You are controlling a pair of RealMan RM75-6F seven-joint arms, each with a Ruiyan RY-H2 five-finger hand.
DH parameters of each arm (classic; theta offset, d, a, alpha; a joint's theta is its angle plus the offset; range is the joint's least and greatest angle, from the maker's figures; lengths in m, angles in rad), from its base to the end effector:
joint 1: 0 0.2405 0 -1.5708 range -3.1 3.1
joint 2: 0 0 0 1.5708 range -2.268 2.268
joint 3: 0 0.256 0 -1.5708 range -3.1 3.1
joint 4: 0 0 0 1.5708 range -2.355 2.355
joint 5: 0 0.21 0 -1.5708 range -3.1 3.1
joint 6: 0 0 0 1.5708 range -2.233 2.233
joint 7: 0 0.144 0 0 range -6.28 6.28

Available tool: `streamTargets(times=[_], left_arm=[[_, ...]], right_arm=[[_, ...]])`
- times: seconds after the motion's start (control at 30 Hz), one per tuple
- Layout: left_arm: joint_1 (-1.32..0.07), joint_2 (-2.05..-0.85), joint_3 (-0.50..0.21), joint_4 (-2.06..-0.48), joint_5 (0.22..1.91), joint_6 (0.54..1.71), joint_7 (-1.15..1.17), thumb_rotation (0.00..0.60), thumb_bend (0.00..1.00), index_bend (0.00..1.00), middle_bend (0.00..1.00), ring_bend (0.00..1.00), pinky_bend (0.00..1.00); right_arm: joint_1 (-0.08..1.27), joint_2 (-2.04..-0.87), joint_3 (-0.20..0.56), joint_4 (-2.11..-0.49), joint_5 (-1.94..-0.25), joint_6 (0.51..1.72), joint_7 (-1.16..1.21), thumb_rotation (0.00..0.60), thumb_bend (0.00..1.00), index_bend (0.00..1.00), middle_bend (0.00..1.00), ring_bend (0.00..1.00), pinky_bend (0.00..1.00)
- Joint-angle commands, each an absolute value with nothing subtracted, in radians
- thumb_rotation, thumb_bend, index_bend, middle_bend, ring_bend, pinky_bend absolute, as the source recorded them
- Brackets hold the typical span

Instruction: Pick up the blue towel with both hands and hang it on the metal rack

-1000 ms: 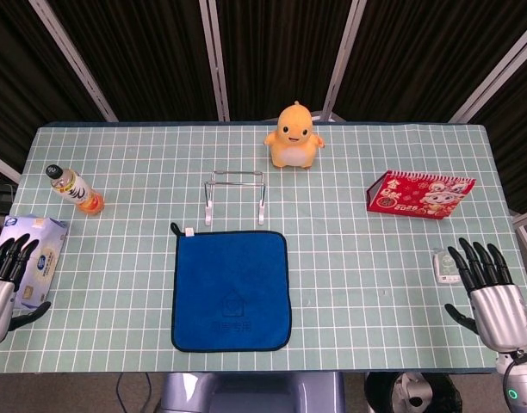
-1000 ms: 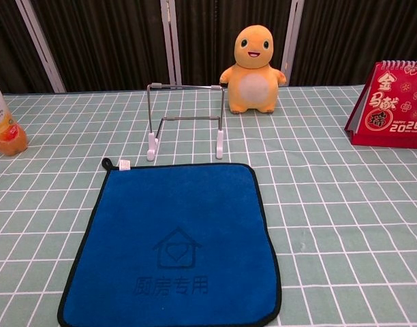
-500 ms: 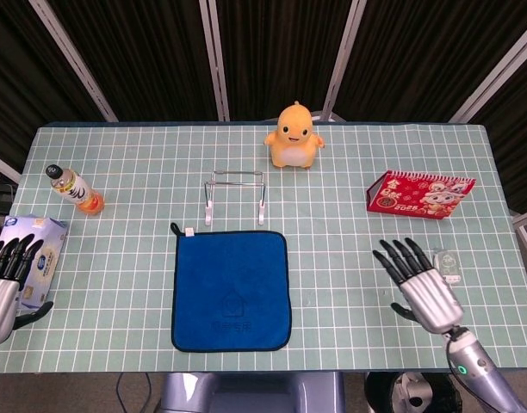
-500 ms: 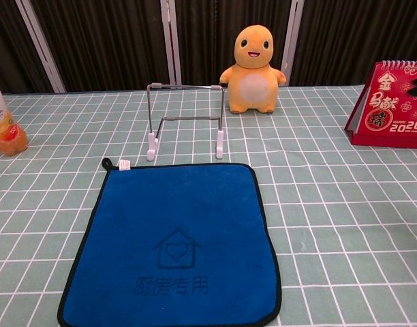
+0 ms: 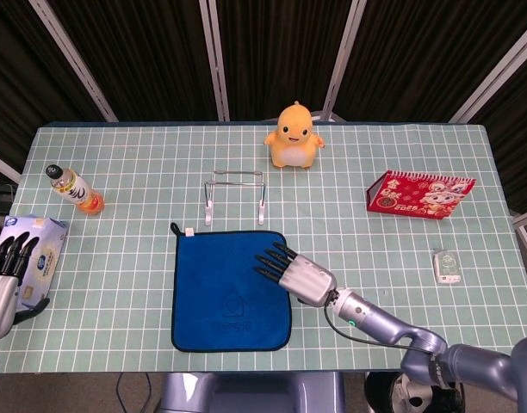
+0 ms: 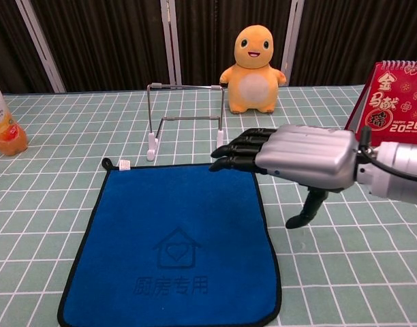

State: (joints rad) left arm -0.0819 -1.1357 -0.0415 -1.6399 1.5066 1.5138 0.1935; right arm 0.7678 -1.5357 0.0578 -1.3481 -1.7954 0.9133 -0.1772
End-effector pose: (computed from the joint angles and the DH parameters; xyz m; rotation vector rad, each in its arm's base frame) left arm -0.3027 0.1778 0.1535 -1.4252 -0.7744 -0.8074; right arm -0.1320 -0.3054 -0.0382 2.3777 -0.3306 0.9740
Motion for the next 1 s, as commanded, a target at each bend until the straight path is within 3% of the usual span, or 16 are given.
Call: streamTargets(times=[0.03, 1.0], left_arm=[[-0.082, -1.137, -0.043, -1.636, 1.5, 1.51, 0.192, 0.6, 0.0, 0.0, 0.0, 0.0, 0.0], [-0.091, -1.157, -0.046, -1.624, 1.478, 1.489, 0.222, 0.6, 0.0, 0.0, 0.0, 0.0, 0.0]], right_arm=[[0.809, -1.602, 0.063, -1.271, -1.786, 0.879, -0.165, 0.6, 0.13, 0.07, 0.0, 0.0, 0.0], [0.889, -1.737, 0.018, -1.093, -1.762, 0.897, -0.157, 0.6, 0.13, 0.1, 0.0, 0.0, 0.0]])
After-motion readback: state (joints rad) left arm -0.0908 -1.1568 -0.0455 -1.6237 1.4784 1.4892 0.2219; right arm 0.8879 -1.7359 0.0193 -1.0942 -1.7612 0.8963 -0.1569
